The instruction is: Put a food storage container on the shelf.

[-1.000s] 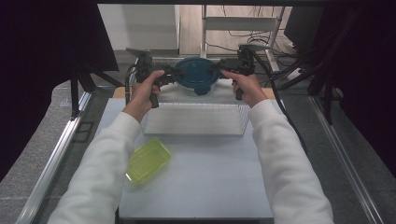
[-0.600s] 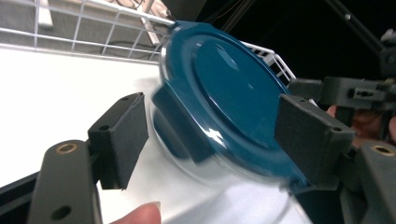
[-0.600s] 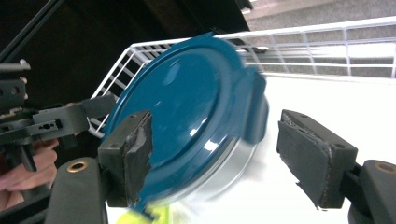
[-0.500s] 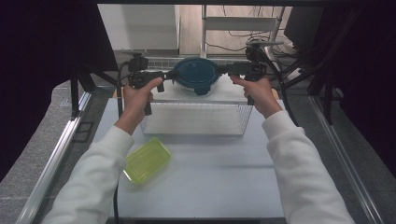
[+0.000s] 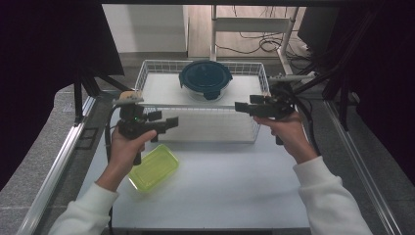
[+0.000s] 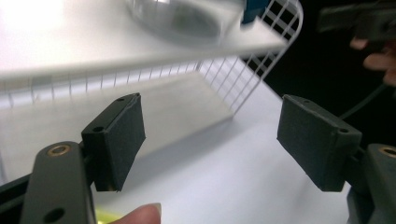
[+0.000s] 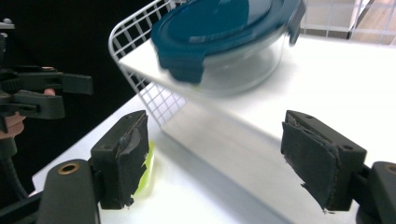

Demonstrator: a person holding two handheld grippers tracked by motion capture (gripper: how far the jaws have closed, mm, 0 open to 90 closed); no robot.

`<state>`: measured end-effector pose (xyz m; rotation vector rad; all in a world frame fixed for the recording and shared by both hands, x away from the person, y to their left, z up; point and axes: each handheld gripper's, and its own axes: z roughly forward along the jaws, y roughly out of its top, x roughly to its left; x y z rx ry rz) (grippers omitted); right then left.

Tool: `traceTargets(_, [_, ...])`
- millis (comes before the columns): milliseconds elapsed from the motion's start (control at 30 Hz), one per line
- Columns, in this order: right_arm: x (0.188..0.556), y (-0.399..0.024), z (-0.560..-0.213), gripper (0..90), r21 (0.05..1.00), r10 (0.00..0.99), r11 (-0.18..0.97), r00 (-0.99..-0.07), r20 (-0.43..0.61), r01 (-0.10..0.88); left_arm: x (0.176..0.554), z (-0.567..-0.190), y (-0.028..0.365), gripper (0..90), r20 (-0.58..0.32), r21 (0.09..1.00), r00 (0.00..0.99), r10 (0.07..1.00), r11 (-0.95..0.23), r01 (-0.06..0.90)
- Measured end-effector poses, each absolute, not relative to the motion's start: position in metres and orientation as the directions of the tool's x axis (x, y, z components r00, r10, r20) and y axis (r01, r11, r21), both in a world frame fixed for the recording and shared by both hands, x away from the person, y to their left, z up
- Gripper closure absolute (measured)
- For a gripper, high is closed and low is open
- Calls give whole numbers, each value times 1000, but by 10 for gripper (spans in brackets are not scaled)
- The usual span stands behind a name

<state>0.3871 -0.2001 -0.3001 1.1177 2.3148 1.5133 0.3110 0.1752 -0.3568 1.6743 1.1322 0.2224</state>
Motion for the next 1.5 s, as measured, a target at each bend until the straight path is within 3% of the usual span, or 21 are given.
traceTargets(300, [337,-230,-336,216,854,644,247,-736,209,459,266,-401,184,226,-325,810,540,776,-66,582])
traceTargets(1033, [270,-244,-448,217,786,638,379,-753,160,488,224,-463,168,250,-214,765,561,799,-220,605])
traceTargets(1500, [271,-246,-453,215,777,638,398,-755,148,488,225,-466,167,270,-201,755,561,803,-238,611])
